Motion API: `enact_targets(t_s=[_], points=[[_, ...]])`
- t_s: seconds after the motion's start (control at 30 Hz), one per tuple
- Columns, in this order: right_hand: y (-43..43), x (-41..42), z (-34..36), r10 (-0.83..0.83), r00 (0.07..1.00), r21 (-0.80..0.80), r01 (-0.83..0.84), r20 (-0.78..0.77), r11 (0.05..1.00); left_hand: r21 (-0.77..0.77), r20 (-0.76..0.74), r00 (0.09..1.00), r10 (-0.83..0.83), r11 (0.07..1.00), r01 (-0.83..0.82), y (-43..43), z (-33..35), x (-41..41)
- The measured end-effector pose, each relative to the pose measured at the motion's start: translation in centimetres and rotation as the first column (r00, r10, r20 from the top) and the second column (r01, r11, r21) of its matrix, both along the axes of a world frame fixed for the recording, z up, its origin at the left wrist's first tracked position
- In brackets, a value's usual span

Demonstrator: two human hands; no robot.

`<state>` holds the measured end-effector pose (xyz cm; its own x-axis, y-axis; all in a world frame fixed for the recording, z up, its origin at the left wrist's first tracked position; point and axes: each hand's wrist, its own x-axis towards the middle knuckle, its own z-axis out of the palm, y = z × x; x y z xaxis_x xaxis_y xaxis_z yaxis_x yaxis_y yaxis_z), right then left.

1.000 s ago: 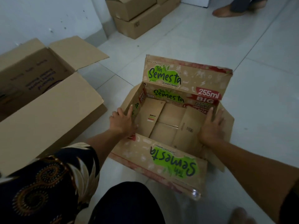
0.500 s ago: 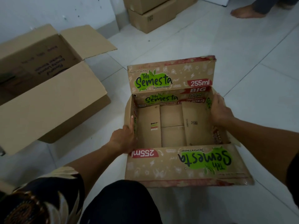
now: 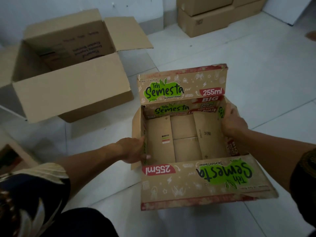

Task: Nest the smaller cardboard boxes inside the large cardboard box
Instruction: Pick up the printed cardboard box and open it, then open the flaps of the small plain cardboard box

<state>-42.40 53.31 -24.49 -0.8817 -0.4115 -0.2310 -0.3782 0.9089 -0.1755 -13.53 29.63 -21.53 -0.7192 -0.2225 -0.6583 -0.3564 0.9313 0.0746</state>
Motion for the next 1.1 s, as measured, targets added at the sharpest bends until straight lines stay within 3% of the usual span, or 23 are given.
enact_targets(t_s=[0.2, 0.33, 0.43, 0.53, 0.63, 0.77, 0.97, 1.1], points=[[-1.1, -1.1, -0.5, 0.043, 0.998, 0.014, -0.042, -0.052, 0.999, 0.264, 0.094, 0.991, 0.100, 0.957, -0.121, 1.2, 1.8, 1.5], [-0.9, -0.9, 0.1, 0.065, 0.998, 0.039, -0.065, 0.005, 0.997, 0.289, 0.064, 0.991, 0.119, 0.948, -0.132, 2.0, 2.0, 2.2], [-1.5, 0.3, 1.1, -0.023, 0.999, 0.138, 0.019, 0.026, 0.990, 0.329, 0.007, 0.990, 0.141, 0.935, -0.135, 1.5, 2.4, 3.7], [-3.3, 2.9, 2.9, -0.051, 0.982, -0.107, 0.032, -0.183, 0.994, 0.344, -0.125, 0.963, 0.238, 0.921, -0.182, -0.4, 4.1, 5.7], [-7.2, 8.3, 5.4, 0.037, 0.953, -0.241, -0.113, -0.301, 0.964, 0.307, -0.338, 0.855, 0.392, 0.905, -0.294, -2.1, 6.3, 8.3], [-13.8, 18.3, 7.4, 0.233, 0.942, -0.330, -0.305, -0.242, 0.893, 0.171, -0.528, 0.705, 0.473, 0.873, -0.457, -3.2, 8.4, 13.0], [-22.7, 32.2, 7.5, 0.540, 0.825, -0.410, -0.555, -0.163, 0.724, 0.034, -0.639, 0.502, 0.582, 0.673, -0.738, -5.1, 7.2, 22.6], [-27.5, 40.5, 5.5, 0.697, 0.706, -0.327, -0.692, -0.124, 0.643, -0.031, -0.703, 0.382, 0.600, 0.511, -0.859, -6.0, 5.5, 31.8]])
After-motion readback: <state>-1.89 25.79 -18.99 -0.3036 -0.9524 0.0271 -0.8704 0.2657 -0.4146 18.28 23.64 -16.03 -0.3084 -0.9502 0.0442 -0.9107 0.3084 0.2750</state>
